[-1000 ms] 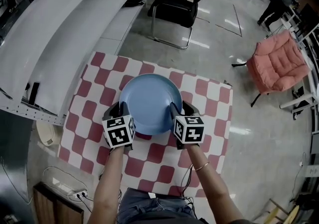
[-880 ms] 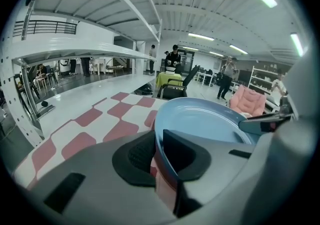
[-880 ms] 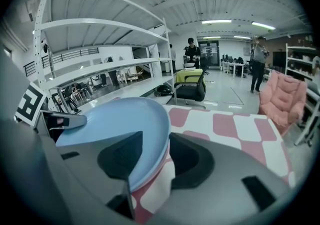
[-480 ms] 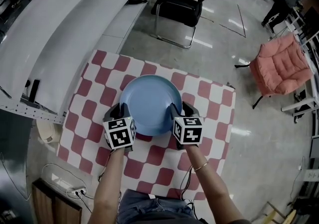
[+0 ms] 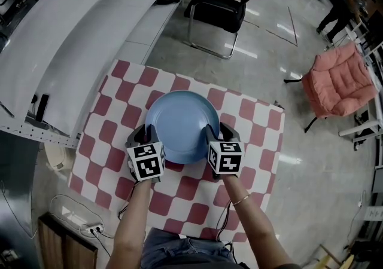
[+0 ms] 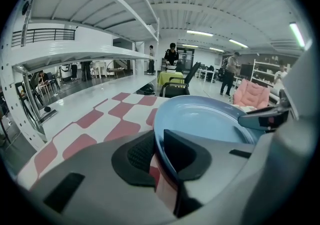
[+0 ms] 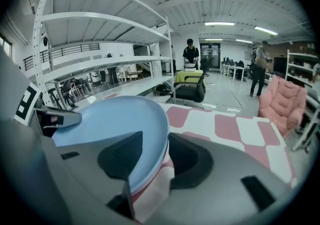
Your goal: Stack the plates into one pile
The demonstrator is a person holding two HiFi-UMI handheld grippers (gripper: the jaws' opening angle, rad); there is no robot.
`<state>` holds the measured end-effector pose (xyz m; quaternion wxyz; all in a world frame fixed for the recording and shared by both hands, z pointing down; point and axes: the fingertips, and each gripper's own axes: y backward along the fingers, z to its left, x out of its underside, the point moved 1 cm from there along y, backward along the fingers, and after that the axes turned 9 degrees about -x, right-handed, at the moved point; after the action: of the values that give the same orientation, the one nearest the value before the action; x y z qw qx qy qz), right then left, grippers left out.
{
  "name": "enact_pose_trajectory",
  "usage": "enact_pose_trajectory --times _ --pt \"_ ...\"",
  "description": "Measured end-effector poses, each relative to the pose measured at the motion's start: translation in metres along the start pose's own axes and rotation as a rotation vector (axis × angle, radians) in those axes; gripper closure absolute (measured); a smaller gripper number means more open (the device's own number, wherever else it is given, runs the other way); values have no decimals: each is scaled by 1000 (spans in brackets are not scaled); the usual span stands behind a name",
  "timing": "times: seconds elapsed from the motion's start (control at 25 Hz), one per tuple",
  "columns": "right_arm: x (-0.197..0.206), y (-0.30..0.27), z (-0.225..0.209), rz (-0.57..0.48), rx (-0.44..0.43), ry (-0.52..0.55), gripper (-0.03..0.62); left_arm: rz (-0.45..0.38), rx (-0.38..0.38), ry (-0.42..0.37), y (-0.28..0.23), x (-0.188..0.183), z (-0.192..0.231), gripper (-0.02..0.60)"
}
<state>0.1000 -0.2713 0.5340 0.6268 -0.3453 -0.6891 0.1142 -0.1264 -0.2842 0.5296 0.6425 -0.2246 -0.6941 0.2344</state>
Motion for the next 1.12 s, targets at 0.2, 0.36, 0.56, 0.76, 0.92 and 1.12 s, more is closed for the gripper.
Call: enact_pose_trajectory --times 0.2,0.36,0.56,0.76,0.92,1.12 --pt "-2 -1 -1 -7 0 2 431 -9 3 -5 0 0 0 512" --pt "-2 -2 0 -11 -3 5 431 -14 8 -17 -1 1 -1 505" --pt "-3 0 -1 -17 12 15 431 -24 -2 -53 -2 2 -1 492" --pt "-7 3 -1 -36 15 3 431 -11 -14 -49 -5 5 4 472" --pt "-9 7 -1 -46 22 3 431 -15 -11 -33 -2 4 5 472" --pt "-18 15 1 -78 25 9 433 -28 7 10 5 -2 7 472"
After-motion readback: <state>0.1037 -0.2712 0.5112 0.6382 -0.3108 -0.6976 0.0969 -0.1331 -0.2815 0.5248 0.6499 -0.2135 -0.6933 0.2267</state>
